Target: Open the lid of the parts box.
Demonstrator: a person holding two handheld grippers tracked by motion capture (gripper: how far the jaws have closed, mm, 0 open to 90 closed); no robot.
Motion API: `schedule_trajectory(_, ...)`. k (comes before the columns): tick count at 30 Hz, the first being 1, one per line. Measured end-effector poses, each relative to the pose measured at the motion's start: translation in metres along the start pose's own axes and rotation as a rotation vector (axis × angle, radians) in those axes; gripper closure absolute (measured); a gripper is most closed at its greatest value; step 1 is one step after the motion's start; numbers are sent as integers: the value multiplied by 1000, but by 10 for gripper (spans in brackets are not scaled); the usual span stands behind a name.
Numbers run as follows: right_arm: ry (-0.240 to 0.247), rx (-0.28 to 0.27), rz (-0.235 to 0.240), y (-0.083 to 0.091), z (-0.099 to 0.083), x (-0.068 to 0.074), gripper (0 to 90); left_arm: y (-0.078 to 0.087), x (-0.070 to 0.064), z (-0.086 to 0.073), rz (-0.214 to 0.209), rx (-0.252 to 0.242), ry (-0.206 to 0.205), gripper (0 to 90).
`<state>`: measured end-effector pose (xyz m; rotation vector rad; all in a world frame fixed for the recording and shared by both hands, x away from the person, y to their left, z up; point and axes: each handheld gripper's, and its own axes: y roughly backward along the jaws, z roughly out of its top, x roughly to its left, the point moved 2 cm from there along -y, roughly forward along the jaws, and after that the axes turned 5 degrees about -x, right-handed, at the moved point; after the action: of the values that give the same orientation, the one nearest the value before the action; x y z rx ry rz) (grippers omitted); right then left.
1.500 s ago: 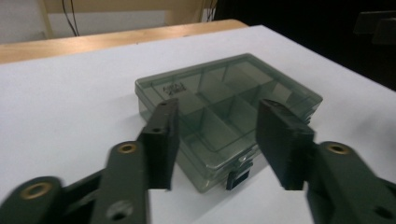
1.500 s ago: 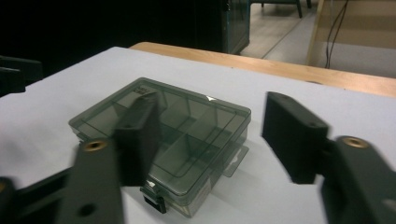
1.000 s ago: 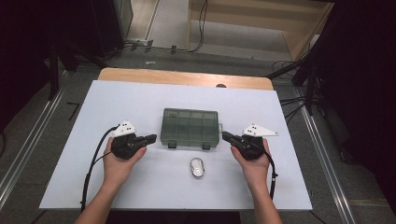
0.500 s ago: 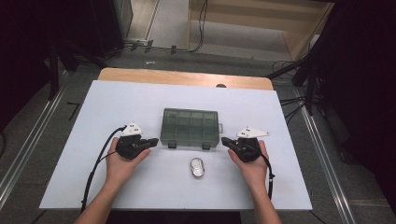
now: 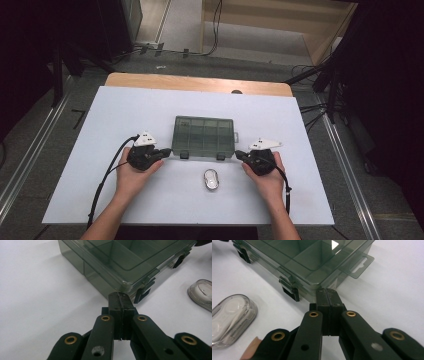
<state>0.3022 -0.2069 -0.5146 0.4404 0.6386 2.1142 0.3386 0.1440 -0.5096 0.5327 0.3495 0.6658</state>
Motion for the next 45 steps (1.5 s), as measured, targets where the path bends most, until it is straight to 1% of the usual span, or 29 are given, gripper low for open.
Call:
schedule_trajectory(3, -1, 8, 3, -1, -1, 0, 879, -1, 0, 0, 3, -3, -4, 895)
schedule_trajectory(6, 2, 13, -4, -2, -2, 0, 878, -1, 0, 0, 4, -3, -6, 895)
schedule_trajectory(8, -1, 17, 2, -3, -2, 0, 878, -1, 0, 0, 4, -5, -6, 894)
schedule_trajectory(12, 0, 17, 0, -4, -2, 1, 878, 0, 1, 0, 0, -7, -1, 894)
schedule_trajectory(14, 0, 12, 1, -3, -2, 1, 878, 1, 1, 1, 2, -16, -1, 894)
schedule_trajectory(16, 0, 0, -2, -1, 0, 1, 879, 3, 1, 2, -3, -36, 8, 894)
schedule_trajectory(18, 0, -2, -1, 0, 0, 1, 878, 4, 1, 4, -6, -52, 8, 894)
schedule_trajectory(20, 2, -11, -3, 1, 1, 1, 878, 5, 1, 5, -2, -56, 7, 894)
schedule_trajectory(22, -12, -20, -6, 2, 2, 0, 878, 5, 1, 5, -3, -58, 8, 894)
schedule_trajectory(23, -23, -32, 5, 3, 2, -1, 878, 5, 1, 5, -7, -59, 7, 894)
schedule_trajectory(24, -37, -42, 15, 4, 3, -1, 878, 6, 1, 5, -9, -59, 7, 894)
schedule_trajectory(26, -45, -57, 25, 6, 4, -2, 878, 5, 2, 5, -2, -55, 5, 894)
schedule_trajectory(28, -48, -64, 24, 7, 5, -3, 879, 3, 2, 4, 8, -37, -3, 894)
schedule_trajectory(30, -45, -55, 12, 8, 4, -4, 878, 1, 2, 2, 11, -16, -12, 894)
schedule_trajectory(32, -44, -38, 11, 5, 1, -4, 878, -1, 1, 1, 12, -11, -18, 894)
schedule_trajectory(36, -31, 1, 14, -4, -4, -1, 878, -2, 0, 1, 19, -12, -25, 894)
schedule_trajectory(37, -22, 3, 6, -5, -4, -1, 878, -2, 0, 1, 17, -15, -24, 894)
schedule_trajectory(42, -23, -11, 19, -5, -3, -2, 878, -2, 1, 1, 8, -16, -17, 894)
schedule_trajectory(45, -32, -27, 27, -2, -2, -1, 878, -1, 1, 2, -3, -29, -8, 894)
